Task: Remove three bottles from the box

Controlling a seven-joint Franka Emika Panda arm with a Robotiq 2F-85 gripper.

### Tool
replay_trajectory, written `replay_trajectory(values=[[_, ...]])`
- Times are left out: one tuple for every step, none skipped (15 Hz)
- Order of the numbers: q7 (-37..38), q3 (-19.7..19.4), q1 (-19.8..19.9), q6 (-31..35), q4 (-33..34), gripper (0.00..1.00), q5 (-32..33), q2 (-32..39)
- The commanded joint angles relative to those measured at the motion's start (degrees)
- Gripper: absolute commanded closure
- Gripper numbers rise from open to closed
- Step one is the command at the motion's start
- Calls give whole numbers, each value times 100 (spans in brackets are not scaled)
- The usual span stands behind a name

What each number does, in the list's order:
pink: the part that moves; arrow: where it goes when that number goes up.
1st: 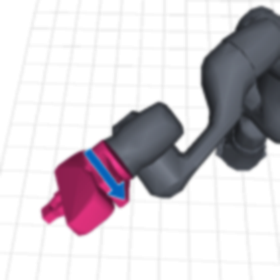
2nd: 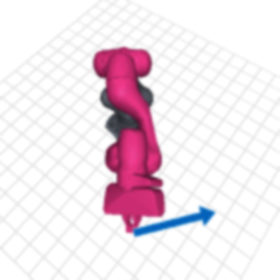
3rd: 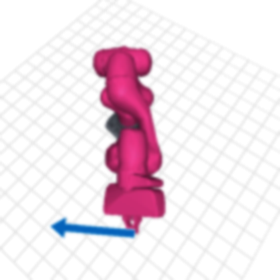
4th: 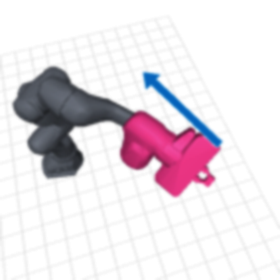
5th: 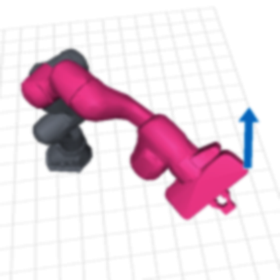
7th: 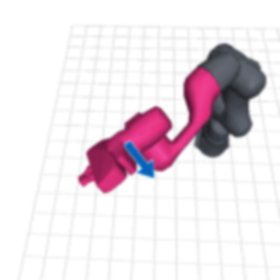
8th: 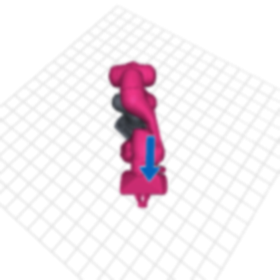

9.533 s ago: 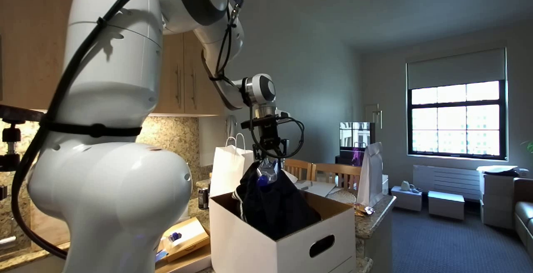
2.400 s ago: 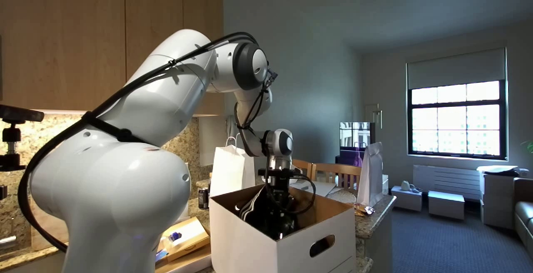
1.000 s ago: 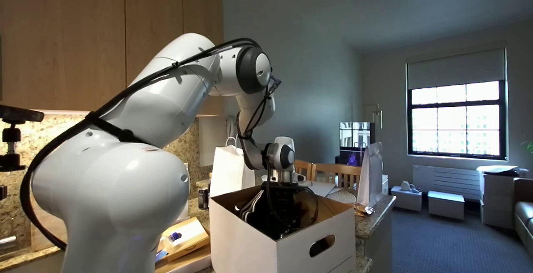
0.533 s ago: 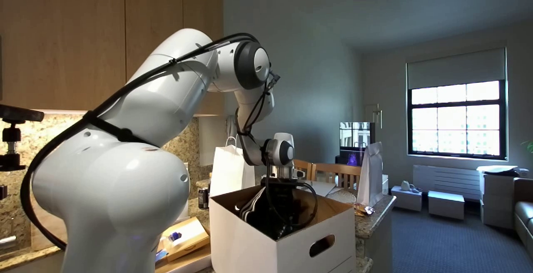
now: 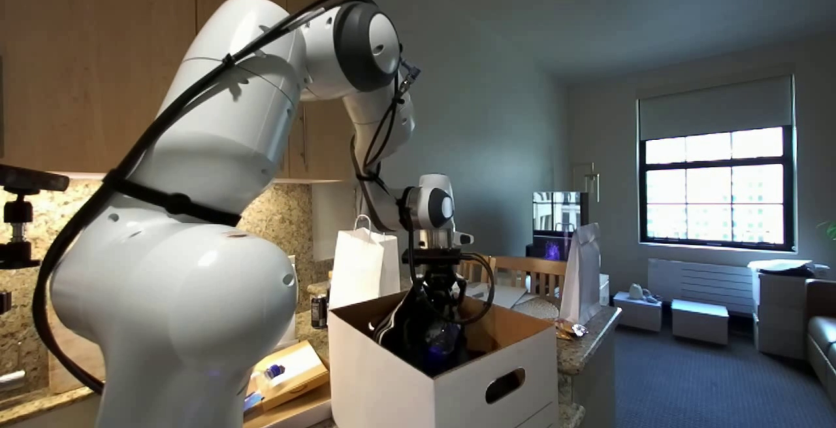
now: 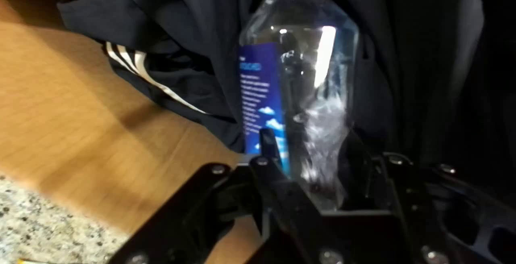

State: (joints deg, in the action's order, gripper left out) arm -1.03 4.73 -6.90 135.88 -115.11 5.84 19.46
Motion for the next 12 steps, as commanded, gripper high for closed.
replay_trajectory(values=[[-100, -4, 114, 356, -706, 77, -90, -1005], [-90, -23, 111, 432, -809, 77, -63, -1202], [-62, -39, 98, 485, -887, 77, -34, -1382], [-58, -54, 97, 535, -982, 77, -20, -1543], [-59, -67, 100, 488, -1017, 77, -15, -1635], [-33, -80, 100, 397, -1024, 77, -2, -1683], [37, -112, 111, 288, -980, 77, 39, -1624], [101, -148, 128, 171, -948, 77, 75, -1557], [233, -209, 153, 91, -892, 77, 166, -1410], [317, -269, 175, -95, -837, 35, 212, -1274], [485, -354, 203, -195, -793, 26, 346, -1085], [556, -408, 226, -361, -749, 20, 392, -927]])
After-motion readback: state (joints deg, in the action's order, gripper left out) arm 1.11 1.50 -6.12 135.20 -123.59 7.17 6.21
